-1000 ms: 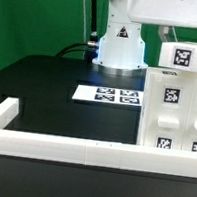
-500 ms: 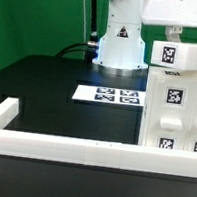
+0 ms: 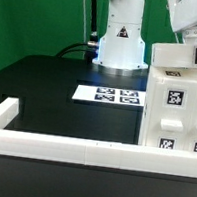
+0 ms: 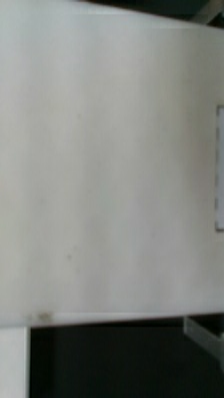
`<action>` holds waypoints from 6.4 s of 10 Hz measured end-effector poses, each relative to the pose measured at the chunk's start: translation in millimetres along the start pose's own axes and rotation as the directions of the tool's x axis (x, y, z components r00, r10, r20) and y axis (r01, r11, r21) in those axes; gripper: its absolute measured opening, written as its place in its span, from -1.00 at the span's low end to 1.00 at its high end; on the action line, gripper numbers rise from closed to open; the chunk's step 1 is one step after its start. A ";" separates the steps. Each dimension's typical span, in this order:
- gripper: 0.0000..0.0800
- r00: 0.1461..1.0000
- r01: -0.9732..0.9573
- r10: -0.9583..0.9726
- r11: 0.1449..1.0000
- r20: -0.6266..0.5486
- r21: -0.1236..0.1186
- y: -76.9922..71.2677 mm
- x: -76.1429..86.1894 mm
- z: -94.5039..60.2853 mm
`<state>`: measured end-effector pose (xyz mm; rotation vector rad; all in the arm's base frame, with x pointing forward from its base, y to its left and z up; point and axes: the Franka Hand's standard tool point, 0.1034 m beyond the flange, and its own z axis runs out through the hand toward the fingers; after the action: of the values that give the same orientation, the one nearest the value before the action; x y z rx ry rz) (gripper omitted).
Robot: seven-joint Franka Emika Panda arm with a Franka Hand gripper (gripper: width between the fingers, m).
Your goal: Assemble cabinet
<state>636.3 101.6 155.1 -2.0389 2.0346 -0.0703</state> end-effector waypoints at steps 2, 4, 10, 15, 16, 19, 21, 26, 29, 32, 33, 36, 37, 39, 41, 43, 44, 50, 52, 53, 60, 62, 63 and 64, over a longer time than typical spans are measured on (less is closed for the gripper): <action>0.34 0.999 -0.033 0.033 0.999 0.000 0.006 -1.1 0.2 -0.3; 0.55 1.000 -0.024 0.024 1.000 0.001 0.004 -0.4 -0.9 0.7; 0.62 0.970 0.243 -0.241 0.969 0.040 -0.052 6.3 -12.0 -25.1; 0.62 0.839 0.543 -0.540 0.838 0.061 -0.052 7.8 -13.0 -23.9; 0.62 0.741 0.672 -0.666 0.735 0.085 -0.096 13.1 -14.3 -26.3; 0.62 0.382 0.923 -0.907 0.364 0.177 -0.128 12.3 -24.3 -35.5; 0.62 0.227 0.973 -0.956 0.213 0.186 -0.089 9.0 -20.8 -35.3; 0.62 -0.468 0.871 -0.851 -0.490 0.238 -0.038 3.4 -20.3 -34.8; 0.62 -0.663 0.727 -0.704 -0.687 0.255 -0.005 1.8 -19.7 -33.0; 0.62 -0.855 0.473 -0.443 -0.880 0.271 0.052 0.9 -16.2 -33.3; 0.62 -0.916 0.319 -0.285 -0.944 0.283 0.081 0.7 -16.9 -33.3; 0.62 -0.953 0.012 0.034 -0.989 0.301 0.150 2.0 -18.2 -29.6; 0.62 -0.952 -0.034 0.082 -0.986 0.293 0.166 1.8 -16.1 -29.6; 0.62 -0.943 -0.137 0.189 -0.971 0.275 0.197 1.5 -13.9 -29.8; 0.62 -0.943 -0.126 0.182 -0.970 0.279 0.208 5.5 -10.9 -28.0; 0.62 -0.943 -0.122 0.182 -0.968 0.279 0.219 12.6 -8.9 -22.9; 0.62 -0.943 -0.119 0.181 -0.967 0.280 0.225 14.8 -7.2 -20.7; 0.38 -0.947 -0.070 0.135 -0.972 0.291 0.222 15.3 0.1 -13.0; 0.38 -0.947 0.074 -0.014 -0.982 0.320 0.176 15.3 -0.2 -13.0; 0.38 -0.939 0.147 -0.090 -0.978 0.332 0.151 15.3 -0.3 -13.1; 0.38 -0.386 0.896 -0.820 -0.442 0.423 -0.039 15.3 -0.9 -12.2; 0.38 -0.276 0.936 -0.867 -0.340 0.414 -0.089 15.2 -2.1 -12.4; 0.38 -0.232 0.949 -0.884 -0.298 0.406 -0.107 14.4 -2.3 -12.4; 0.38 -0.131 0.973 -0.920 -0.191 0.369 -0.132 11.4 -2.1 -12.6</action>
Offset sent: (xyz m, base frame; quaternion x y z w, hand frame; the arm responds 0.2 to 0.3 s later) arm 0.0000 0.0000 0.0000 0.0000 0.0000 0.0000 1.0000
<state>622.5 102.0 165.2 -3.1593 -0.2769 0.2149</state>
